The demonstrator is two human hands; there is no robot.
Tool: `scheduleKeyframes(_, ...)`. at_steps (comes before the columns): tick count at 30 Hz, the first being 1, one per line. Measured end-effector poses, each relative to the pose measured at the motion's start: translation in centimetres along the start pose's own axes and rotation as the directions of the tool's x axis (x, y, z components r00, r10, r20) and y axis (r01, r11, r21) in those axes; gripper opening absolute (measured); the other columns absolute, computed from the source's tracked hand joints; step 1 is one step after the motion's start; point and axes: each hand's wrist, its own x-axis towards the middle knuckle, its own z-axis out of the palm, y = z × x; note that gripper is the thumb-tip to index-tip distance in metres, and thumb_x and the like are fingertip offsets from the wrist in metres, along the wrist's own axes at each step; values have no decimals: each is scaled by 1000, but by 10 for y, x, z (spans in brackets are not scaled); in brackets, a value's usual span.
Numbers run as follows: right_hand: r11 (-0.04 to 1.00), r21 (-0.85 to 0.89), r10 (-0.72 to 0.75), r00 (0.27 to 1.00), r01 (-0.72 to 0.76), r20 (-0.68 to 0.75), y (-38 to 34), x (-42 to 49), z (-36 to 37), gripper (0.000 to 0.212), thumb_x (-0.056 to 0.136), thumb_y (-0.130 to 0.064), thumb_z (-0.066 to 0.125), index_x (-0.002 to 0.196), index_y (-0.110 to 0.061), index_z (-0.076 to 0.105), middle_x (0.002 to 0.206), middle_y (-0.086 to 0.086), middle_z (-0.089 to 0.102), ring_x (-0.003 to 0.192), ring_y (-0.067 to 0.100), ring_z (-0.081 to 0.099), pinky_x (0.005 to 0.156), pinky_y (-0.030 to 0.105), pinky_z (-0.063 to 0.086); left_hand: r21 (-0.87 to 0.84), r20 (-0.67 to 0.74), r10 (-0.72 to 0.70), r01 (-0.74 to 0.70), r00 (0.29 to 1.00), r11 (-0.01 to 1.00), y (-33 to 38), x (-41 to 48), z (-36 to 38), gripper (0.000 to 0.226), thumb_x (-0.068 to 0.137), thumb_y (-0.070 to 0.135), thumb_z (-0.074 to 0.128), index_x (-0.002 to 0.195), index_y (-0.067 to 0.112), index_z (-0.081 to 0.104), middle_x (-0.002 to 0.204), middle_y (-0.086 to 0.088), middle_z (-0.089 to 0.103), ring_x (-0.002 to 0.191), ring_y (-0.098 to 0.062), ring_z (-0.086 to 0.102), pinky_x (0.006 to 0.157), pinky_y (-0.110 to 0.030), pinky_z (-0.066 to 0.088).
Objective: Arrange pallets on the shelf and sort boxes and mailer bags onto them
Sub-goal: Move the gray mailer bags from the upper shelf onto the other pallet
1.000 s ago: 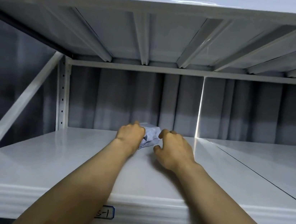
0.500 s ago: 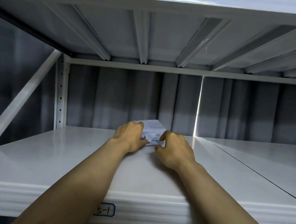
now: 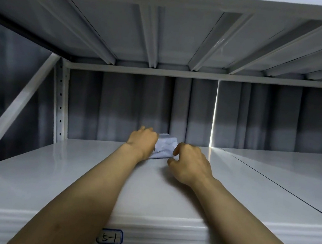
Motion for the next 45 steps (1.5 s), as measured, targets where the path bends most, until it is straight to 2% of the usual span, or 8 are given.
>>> scheduleKeyframes(5,959,263,135,987,-108,-86,5,6,-4,49,88,-27,58,130,-9,41,132,14,48,116,33,50,85,35,42,-745,-243,-280,6,929,667,-7,-10,-20,7,97,12,43,91,11,46,93,-10,61,85,-30,55,70,-32,41)
scheduleKeyframes(9,822,550,246,963,-149,-107,6,1,-12,66,88,-38,61,137,-5,32,137,15,43,120,33,49,92,36,40,-923,-195,-488,10,851,386,-4,-32,-41,8,99,10,43,92,9,46,94,-1,50,85,-17,45,66,-20,30)
scheduleKeyframes(15,530,848,236,961,-5,-142,-4,-32,-18,41,83,-41,67,112,-18,48,105,-5,64,97,18,63,88,46,53,-995,-31,-581,29,813,94,0,-74,-61,38,95,11,49,61,19,33,69,-2,40,64,-17,34,54,-29,28)
scheduleKeyframes(18,430,899,265,941,81,-212,-13,-65,-16,38,82,-36,70,112,-20,51,100,-10,65,96,12,64,83,35,54,-997,2,-562,43,827,61,5,-108,-78,38,88,6,52,57,20,36,64,-2,39,59,-17,32,54,-28,26)
scheduleKeyframes(25,486,828,326,820,281,-470,-28,-154,-27,52,81,-36,68,125,-21,44,114,-10,58,104,7,57,87,25,48,-994,83,-424,46,902,-96,47,-193,-102,19,88,6,49,101,10,63,107,-12,69,90,-20,64,71,-29,50)
scheduleKeyframes(30,430,842,372,786,326,-494,-11,-223,-29,66,78,-32,72,133,-15,39,109,-19,55,95,-13,55,78,13,46,-977,89,-372,8,924,-213,87,-252,-96,24,91,3,46,103,6,66,91,-8,70,78,-17,62,63,-23,49)
scheduleKeyframes(40,377,921,449,850,100,-276,65,-310,17,72,70,-46,72,131,-19,46,116,-5,63,105,8,63,84,32,54,-954,253,-276,192,927,-229,151,-317,-34,19,90,6,51,91,1,70,87,-11,68,79,-17,59,70,-29,45)
scheduleKeyframes(45,250,952,492,870,-175,31,115,-330,49,41,75,-35,72,113,-26,57,108,-4,70,98,13,68,84,39,56,-873,469,-185,422,864,-244,185,-335,21,28,89,28,62,88,1,69,86,-9,72,82,-22,66,70,-31,47)
